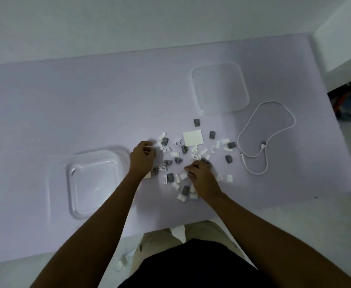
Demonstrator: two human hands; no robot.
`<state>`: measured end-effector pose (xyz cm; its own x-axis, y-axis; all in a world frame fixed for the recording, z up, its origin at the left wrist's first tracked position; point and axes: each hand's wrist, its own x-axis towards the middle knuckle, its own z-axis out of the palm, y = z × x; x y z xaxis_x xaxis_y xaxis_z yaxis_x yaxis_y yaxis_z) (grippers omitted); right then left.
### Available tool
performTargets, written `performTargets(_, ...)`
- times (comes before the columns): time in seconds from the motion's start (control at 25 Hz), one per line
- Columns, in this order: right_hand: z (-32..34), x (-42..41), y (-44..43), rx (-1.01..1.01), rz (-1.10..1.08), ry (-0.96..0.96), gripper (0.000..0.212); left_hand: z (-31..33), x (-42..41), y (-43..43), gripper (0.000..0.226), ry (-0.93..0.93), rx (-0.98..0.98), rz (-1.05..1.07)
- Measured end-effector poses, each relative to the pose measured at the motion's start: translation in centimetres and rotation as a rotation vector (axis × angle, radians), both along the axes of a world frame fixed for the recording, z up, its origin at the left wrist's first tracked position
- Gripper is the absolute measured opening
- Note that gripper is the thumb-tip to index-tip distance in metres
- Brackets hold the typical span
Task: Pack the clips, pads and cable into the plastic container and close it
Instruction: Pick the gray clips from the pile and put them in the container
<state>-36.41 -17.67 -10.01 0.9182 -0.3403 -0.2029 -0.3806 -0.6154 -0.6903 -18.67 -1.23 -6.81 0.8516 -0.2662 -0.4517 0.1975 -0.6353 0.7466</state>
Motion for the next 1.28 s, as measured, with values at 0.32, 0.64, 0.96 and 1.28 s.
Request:
performTargets(0.32,0.1,-1.9,-1.4,-0.164,0.04,-0.006,0.041,4.2,-1.0,0.6,0.031,0.781,-0.43,0.404)
performTargets(0.64,-0.6,-2.1,-1.6,-0.261,-0.035,-0.019,0.028,1.9,-2.9,1.4,0.044,0.026,0.451,-0.437)
performTargets(0.96,-0.9,-2.6,-2.0,-0.254,-0.068,-0.027,0.023,1.4,-3.2,1.7,0.022,0.071,0.338,-0.363)
performTargets(1.28,0.5,-1.7,-1.9,-0.071,-0.163,-0.095,0.022,2.6,-2.7,-0.2,0.014,0.434,0.01,-0.058)
